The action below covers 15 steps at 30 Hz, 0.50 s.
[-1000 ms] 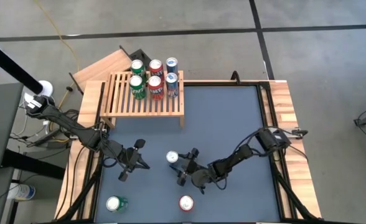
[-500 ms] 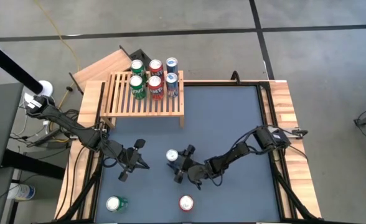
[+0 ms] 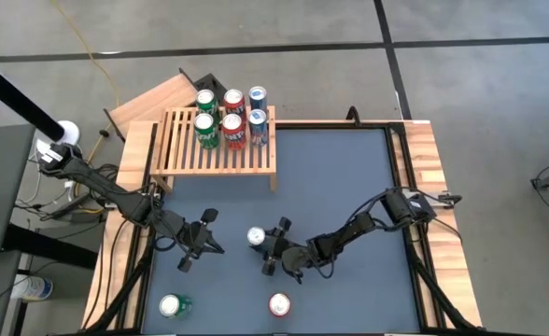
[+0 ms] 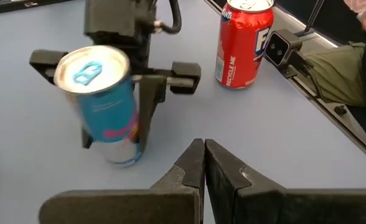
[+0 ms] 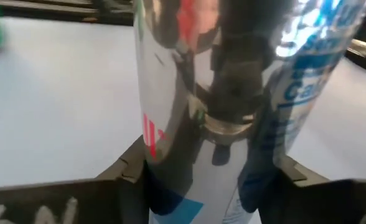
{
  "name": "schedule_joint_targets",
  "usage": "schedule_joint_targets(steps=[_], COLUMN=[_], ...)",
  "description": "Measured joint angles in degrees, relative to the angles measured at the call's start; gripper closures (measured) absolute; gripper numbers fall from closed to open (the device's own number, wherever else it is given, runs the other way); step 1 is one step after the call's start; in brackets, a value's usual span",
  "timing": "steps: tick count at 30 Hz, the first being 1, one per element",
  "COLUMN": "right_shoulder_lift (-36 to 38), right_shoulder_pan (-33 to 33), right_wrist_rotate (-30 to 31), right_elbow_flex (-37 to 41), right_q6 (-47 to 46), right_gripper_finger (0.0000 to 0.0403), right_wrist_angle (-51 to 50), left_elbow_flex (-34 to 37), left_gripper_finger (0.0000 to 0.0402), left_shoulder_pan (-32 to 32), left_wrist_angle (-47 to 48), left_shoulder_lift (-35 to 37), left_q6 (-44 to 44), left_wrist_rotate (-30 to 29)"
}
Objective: Place canned beverage on shelf
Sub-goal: Put the blue soda can on the shelf aligned with the other blue soda cans
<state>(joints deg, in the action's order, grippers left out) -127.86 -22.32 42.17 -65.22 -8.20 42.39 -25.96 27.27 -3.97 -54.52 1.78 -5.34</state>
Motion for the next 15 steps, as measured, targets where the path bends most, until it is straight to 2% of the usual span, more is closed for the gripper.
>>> schedule_joint_targets(steps=[4,9,12,15], right_shoulder_lift=[3.4,13.4,21.4,29.5], right_shoulder_pan=[-0.5,0.1,3.0,8.6], right_wrist_rotate=[-6.3,-17.1,-25.3,-35.7], right_elbow_flex=[0.2,2.8,7.7,12.1], right_q6=[5.0,12.0,16.2,17.7], right_gripper_finger=[0.0221,0.0207,0.0208,0.0209], right_wrist_angle=[-2.3,-6.4,-7.0,-7.6], left_elbow_flex=[0.0,0.0,0.0,0.0], left_gripper_finger=[0.0401,0.0401,0.0402,0.0401], left_shoulder_pan=[0.0,0.0,0.0,0.0], left_wrist_angle=[0.8,0.8,0.8,0.8], left_shoulder_lift=[0.0,0.0,0.0,0.0], left_q6=[0.4,0.5,0.5,-0.4], left_wrist_rotate=[0.0,0.0,0.0,-0.2])
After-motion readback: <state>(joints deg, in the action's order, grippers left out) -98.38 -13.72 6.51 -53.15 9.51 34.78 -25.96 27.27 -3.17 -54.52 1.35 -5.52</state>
